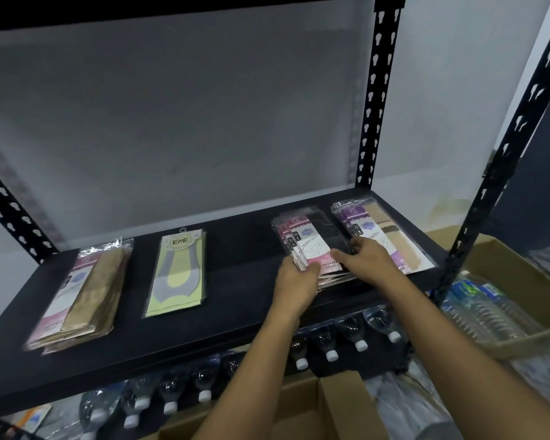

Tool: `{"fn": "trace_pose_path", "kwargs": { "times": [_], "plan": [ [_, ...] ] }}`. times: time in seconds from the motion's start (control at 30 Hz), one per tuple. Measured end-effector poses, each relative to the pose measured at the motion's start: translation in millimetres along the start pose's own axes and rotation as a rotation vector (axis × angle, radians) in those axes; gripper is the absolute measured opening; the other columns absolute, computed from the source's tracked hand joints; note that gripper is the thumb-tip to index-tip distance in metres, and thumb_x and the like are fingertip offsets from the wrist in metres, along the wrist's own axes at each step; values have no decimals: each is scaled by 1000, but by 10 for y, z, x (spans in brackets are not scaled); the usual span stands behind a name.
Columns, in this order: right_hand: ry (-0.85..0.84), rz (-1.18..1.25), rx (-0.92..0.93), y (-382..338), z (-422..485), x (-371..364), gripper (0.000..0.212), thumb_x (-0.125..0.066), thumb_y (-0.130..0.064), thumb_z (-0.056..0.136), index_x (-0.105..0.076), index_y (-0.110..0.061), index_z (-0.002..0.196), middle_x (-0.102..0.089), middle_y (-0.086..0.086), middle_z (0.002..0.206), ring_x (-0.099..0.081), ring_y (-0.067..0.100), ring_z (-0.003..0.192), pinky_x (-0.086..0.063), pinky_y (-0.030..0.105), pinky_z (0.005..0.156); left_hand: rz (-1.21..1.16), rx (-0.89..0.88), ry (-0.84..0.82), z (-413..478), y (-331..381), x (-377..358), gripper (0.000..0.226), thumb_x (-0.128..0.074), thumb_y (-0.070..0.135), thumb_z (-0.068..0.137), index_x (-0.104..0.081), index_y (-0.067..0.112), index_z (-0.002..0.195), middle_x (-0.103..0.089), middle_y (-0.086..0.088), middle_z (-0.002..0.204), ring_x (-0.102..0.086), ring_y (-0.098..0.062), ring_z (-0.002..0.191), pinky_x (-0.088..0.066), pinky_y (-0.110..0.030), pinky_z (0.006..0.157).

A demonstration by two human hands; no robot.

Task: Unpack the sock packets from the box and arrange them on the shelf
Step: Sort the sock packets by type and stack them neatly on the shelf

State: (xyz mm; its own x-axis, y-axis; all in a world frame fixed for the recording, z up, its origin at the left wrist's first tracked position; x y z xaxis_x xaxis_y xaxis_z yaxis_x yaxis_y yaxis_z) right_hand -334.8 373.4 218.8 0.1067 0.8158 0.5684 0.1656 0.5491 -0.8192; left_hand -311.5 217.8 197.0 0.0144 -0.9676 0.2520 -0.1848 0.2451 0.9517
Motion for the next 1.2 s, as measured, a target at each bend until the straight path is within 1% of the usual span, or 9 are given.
{"fn": "trace_pose_path", "kwargs": {
  "times": [0.07,0.17,0.23,0.3,0.4,0.5,0.67,0.97,1.2],
  "plan": [
    [-34,93,-34,7,23,8,60,-68,-34,84,-48,-3,132,-59,10,126,-56,26,114,-42,32,92,-29,22,4,45,5,32,35,-57,31,94,-53,17,125,-64,2,120,-64,-12,100,-52,-26,81],
    [-86,189,-75,29,53,11,61,-69,-32,83,-48,-6,133,-61,8,126,-58,21,104,-45,33,90,-71,30,-20,96,10,28,20,-54,26,97,-55,19,116,-67,4,108,-65,-5,83,-48,-14,60],
    [-101,218,-67,34,54,14,60,-69,-28,84,-46,-8,136,-58,8,130,-56,18,101,-43,30,85,-79,32,-34,115,-7,-10,18,-54,26,96,-58,22,114,-66,2,110,-69,-11,88,-55,-22,70],
    [-108,233,-51,35,45,4,58,-68,-26,85,-45,-9,137,-56,7,133,-53,17,99,-41,29,84,-64,36,-42,142,-36,-53,12,-54,29,93,-60,27,103,-65,-5,118,-70,-21,95,-58,-39,85],
    [-106,253,-24,36,20,-12,59,-68,-25,86,-44,-9,138,-54,5,137,-51,14,101,-40,28,88,-68,22,-39,167,-66,-86,14,-51,25,93,-58,34,85,-68,-10,114,-69,-28,99,-56,-48,89],
    [-104,267,-3,36,-5,-8,52,-67,-24,86,-49,-10,133,-57,4,132,-50,12,98,-38,26,86,-105,4,-33,164,-80,-102,19,-50,27,93,-60,40,102,-63,-3,119,-70,-22,97,-59,-43,84],
    [-105,276,9,36,-41,5,44,-59,-24,92,-50,-11,133,-55,4,135,-47,11,98,-37,26,87,-121,-26,-18,163,-119,-161,43,-47,31,92,-51,36,135,-66,6,120,-66,-16,105,-54,-42,95],
    [-128,189,25,93,-58,-40,56,-58,-29,92,-40,-14,142,-49,4,142,-47,20,127,-38,29,96,-131,-37,17,160,-126,-198,43,-41,19,100,-48,25,141,-66,3,121,-65,-15,106,-53,-40,96],
    [-120,169,56,5,-116,-96,45,-57,-26,94,-49,-13,136,-58,4,131,-47,9,100,-38,26,87,-161,-42,28,207,-126,-114,42,-43,13,98,-53,24,137,-69,3,114,-67,-15,101,-55,-37,93]
  ]
}}
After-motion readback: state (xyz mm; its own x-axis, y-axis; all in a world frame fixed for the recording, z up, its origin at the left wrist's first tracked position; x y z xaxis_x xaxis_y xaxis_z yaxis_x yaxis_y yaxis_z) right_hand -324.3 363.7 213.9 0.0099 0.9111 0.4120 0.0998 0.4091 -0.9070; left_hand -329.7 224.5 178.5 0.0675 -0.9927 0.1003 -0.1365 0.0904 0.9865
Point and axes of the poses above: each hand's wrist, its own z-axis towards the middle knuckle, its own x-axis out of the back of the hand, y = z × x, the point moved 4 cm from there along z, towards the middle knuckle
